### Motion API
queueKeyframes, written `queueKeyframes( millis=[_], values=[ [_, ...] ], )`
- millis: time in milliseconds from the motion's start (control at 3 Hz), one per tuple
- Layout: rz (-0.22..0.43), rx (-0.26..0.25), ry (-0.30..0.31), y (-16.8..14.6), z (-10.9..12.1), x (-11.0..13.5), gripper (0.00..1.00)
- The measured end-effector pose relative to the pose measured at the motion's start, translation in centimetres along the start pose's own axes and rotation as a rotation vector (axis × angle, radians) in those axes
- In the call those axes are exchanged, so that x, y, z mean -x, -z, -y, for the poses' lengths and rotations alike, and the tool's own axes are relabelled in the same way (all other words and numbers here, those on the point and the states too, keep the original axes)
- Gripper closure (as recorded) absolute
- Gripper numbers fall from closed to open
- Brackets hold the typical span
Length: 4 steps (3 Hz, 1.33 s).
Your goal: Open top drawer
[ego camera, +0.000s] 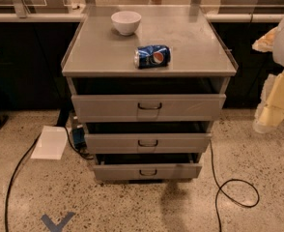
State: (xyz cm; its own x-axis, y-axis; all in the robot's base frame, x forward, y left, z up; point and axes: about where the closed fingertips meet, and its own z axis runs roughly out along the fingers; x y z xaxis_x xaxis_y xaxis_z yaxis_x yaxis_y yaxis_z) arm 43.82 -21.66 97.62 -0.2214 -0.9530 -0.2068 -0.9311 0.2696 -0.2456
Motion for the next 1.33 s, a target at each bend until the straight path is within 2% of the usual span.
queueKeyframes(
  millis=[333,667,1000,1333],
  values=[
    [0.01,-0.001,0.004,-0.3,0.0,0.2,0.0],
    [0.02,0.014,0.057,-3.9,0.4,1.0,0.0],
    [0.08,0.035,0.07,-9.8,1.3,1.2,0.0],
    [0.159,0.025,0.047,-15.6,2.7,1.6,0.0]
  ],
)
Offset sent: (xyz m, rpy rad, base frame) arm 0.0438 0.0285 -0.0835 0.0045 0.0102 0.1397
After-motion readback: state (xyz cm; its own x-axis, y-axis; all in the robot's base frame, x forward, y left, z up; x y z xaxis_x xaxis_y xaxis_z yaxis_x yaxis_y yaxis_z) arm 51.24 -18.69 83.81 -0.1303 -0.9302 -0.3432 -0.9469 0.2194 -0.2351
